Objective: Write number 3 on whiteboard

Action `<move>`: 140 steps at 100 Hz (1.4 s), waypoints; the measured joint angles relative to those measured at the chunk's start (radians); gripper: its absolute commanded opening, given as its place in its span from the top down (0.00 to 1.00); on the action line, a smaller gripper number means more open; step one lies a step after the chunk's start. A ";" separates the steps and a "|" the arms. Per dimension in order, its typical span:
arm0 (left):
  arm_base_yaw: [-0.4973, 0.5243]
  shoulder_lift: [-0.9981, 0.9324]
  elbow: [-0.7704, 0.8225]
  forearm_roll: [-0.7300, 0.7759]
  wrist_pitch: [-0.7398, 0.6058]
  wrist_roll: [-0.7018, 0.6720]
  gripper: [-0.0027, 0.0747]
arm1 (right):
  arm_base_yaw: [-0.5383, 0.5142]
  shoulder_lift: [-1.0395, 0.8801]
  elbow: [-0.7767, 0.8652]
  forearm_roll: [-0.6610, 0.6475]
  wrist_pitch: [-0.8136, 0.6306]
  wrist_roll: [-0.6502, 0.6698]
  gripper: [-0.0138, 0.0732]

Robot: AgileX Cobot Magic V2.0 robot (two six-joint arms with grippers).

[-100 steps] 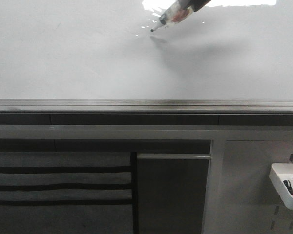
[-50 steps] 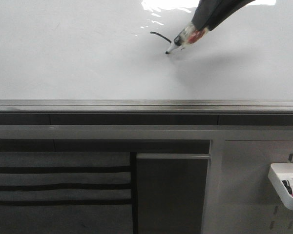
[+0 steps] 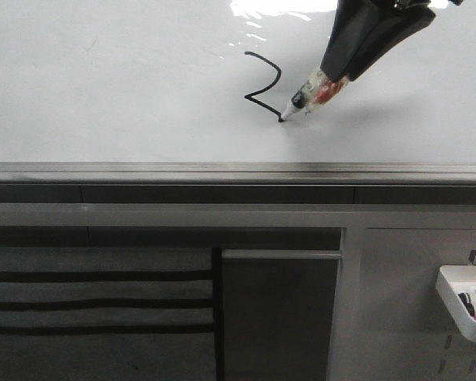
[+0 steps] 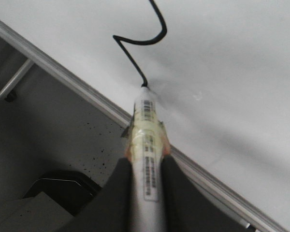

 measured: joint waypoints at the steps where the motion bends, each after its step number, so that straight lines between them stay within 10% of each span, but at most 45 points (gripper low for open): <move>1: 0.000 0.000 0.000 0.000 0.000 0.000 0.41 | 0.004 0.000 0.005 0.000 -0.005 0.000 0.89; 53: 0.000 0.000 0.000 0.000 0.000 0.000 0.41 | 0.120 -0.078 -0.004 0.030 -0.012 -0.027 0.89; 108: 0.000 0.000 0.000 -0.016 -0.033 0.003 0.41 | 0.327 -0.318 0.191 0.032 0.018 -0.409 0.89; 140: -0.126 0.112 -0.020 -0.054 -0.051 0.327 0.41 | 0.364 -0.318 0.191 0.030 -0.029 -0.560 0.89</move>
